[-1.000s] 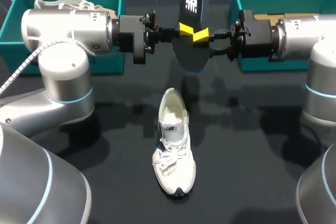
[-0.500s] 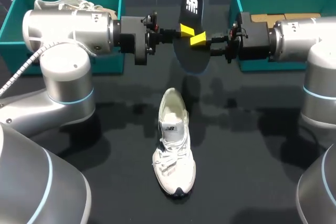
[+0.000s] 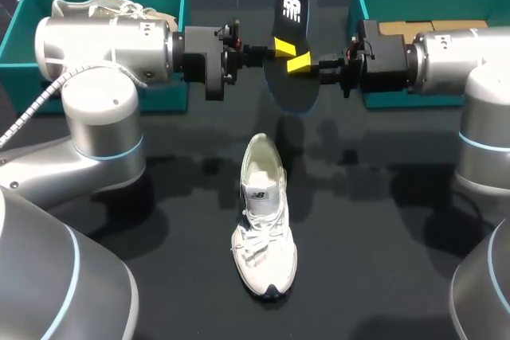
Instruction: Take the shoe out of the shoebox, open the shoe tongue, remove and reinsert the insole, then place the shoe into the shoebox
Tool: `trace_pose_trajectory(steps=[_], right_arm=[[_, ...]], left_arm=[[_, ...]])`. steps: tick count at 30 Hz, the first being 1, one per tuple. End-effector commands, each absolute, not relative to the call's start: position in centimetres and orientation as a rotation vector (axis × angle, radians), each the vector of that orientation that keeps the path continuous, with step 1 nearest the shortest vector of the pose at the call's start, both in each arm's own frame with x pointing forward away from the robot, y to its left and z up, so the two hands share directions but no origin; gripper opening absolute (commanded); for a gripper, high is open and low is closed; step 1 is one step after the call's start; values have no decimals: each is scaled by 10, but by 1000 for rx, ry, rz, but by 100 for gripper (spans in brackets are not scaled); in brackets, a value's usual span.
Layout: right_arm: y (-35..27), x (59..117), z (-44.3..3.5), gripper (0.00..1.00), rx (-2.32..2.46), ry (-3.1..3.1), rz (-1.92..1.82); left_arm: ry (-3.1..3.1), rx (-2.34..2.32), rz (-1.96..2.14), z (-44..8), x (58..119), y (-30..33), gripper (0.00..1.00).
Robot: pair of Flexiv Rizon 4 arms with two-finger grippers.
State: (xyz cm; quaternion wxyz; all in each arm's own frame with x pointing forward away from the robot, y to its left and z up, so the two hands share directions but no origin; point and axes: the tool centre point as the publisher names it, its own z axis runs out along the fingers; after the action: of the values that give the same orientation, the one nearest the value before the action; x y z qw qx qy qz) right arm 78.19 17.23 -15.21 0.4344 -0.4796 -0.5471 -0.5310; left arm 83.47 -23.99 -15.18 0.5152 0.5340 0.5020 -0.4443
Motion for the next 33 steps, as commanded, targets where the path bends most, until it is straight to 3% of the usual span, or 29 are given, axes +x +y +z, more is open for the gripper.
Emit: trace_pose_trajectory(steps=[1,8,9,10,27,33], right_arm=[[175,784,-154,1,-1191,-1360,-1323],[176,785,-154,0,-1180,-1361,-1320],[176,785,-154,0,-1180,-1361,-1321],[176,785,-154,0,-1179,-1361,-1322],[161,789,-158,0,-1173,-1367,-1343],[160,789,-157,0,-1218,-1301,-1324]], left_arm=[[1208,1281,-1064,-153,835,-242,0],[1215,1282,-1060,-154,835,-240,0],[1220,1284,-1061,-154,835,-239,28],[1223,1287,-1064,-155,834,-237,100],[1502,1284,-1085,-161,835,-152,100],[1502,1284,-1085,-161,835,-152,100]])
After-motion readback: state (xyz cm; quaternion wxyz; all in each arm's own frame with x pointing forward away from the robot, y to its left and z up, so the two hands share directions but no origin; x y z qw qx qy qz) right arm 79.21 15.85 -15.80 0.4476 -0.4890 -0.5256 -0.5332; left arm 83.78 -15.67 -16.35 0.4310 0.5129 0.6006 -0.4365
